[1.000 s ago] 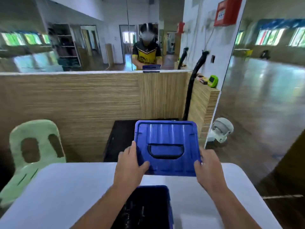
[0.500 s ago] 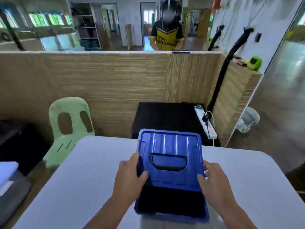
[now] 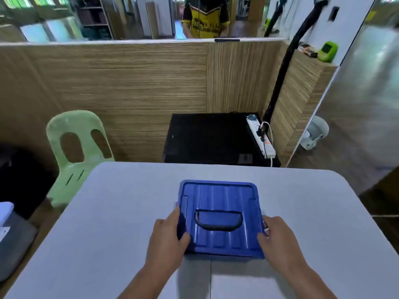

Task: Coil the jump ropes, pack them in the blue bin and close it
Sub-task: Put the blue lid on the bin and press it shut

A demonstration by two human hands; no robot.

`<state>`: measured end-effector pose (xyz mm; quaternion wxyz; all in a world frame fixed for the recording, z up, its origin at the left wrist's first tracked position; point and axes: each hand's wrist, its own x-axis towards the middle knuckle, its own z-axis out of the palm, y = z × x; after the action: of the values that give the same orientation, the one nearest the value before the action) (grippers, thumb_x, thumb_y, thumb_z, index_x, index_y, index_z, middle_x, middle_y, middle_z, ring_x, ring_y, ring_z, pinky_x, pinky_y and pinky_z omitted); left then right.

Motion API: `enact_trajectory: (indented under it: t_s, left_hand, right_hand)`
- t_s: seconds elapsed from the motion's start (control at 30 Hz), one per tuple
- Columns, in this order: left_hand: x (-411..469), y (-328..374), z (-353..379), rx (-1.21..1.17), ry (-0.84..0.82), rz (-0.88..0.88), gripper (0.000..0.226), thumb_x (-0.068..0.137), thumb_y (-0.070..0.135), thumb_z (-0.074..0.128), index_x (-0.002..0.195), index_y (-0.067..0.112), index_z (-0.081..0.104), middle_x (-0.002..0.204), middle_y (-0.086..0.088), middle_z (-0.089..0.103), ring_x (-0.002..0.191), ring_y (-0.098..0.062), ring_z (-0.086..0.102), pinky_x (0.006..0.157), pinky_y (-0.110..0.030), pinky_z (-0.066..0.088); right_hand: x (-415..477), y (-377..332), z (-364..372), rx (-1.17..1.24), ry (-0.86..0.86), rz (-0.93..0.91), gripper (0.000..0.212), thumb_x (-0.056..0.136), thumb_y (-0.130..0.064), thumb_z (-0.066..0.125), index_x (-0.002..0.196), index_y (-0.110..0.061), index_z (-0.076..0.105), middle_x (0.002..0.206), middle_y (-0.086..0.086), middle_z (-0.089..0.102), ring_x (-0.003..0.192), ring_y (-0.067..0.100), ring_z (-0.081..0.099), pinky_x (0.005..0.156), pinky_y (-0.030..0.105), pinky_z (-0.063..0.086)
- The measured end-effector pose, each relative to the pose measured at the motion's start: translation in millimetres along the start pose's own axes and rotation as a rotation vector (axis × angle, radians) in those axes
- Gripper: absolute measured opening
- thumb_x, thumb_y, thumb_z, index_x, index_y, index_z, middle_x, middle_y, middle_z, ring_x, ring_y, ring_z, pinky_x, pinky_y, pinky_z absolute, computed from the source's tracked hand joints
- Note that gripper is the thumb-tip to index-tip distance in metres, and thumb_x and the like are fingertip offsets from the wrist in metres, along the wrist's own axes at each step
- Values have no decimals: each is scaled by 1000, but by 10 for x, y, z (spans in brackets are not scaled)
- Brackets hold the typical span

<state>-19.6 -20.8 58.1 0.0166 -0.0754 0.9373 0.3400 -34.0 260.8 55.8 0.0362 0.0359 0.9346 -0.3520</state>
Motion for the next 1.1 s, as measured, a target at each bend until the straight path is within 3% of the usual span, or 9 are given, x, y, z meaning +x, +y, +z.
enact_trajectory:
  t_s: [0.13, 0.33, 0.4, 0.5, 0.57, 0.87, 1.0, 1.1]
  left_hand:
    - [-40, -11, 18, 5, 8, -16, 21, 92, 20, 62, 105, 30, 50, 86, 9, 55, 90, -4, 47, 67, -22, 46]
    - [-24, -91, 69, 81, 35, 24, 17, 94, 20, 56, 86, 29, 44, 85, 17, 54, 97, -11, 42, 65, -21, 40]
    - [-32, -122, 85, 126, 44, 53, 5, 97, 25, 54, 99, 30, 51, 103, 24, 56, 107, -14, 43, 72, -21, 43]
    - [-42, -176, 123, 169, 38, 49, 39, 101, 32, 54, 140, 26, 53, 146, 23, 44, 130, -12, 35, 93, -22, 47]
    - [-46, -207, 143, 180, 28, 35, 50, 102, 35, 53, 151, 26, 45, 157, 21, 36, 135, -10, 31, 100, -23, 47]
    - [-49, -284, 184, 197, 38, 60, 54, 103, 45, 50, 154, 31, 41, 160, 22, 33, 132, -11, 33, 101, -25, 48]
    - [-44, -270, 178, 195, 28, 58, 56, 104, 45, 48, 157, 30, 37, 161, 23, 30, 138, -9, 29, 108, -24, 44]
    - [-15, -270, 136, 143, 28, 48, 57, 102, 43, 54, 155, 30, 38, 157, 21, 34, 140, -7, 28, 110, -24, 41]
  right_hand:
    - [-11, 20, 27, -39, -37, 8, 37, 89, -2, 50, 82, -38, 57, 86, 0, 58, 67, 11, 60, 56, 20, 47]
    - [-4, 4, 33, -111, -31, 8, 21, 94, -11, 52, 100, -28, 63, 96, -2, 53, 81, 10, 58, 73, 25, 54]
    - [-13, 15, 36, -161, -18, 7, 23, 96, -15, 53, 113, -24, 65, 100, -5, 50, 87, 9, 55, 77, 24, 52]
    - [-41, 34, 22, -227, -30, 18, 36, 99, -21, 54, 134, -21, 59, 113, -7, 46, 99, 11, 51, 81, 20, 47]
    - [-64, 34, 7, -254, -62, 21, 42, 101, -24, 52, 143, -22, 53, 117, -8, 44, 102, 9, 49, 81, 18, 47]
    - [-88, 98, 30, -265, -85, 41, 54, 105, -31, 46, 157, -26, 35, 124, -8, 47, 111, 9, 48, 90, 22, 50]
    - [-61, 100, 68, -297, -59, 35, 46, 102, -29, 47, 148, -24, 46, 124, -7, 47, 111, 10, 45, 88, 25, 52]
    - [-6, -18, 104, -330, 1, -9, 51, 97, -32, 53, 147, -21, 47, 143, -5, 42, 126, 14, 40, 97, 28, 50]
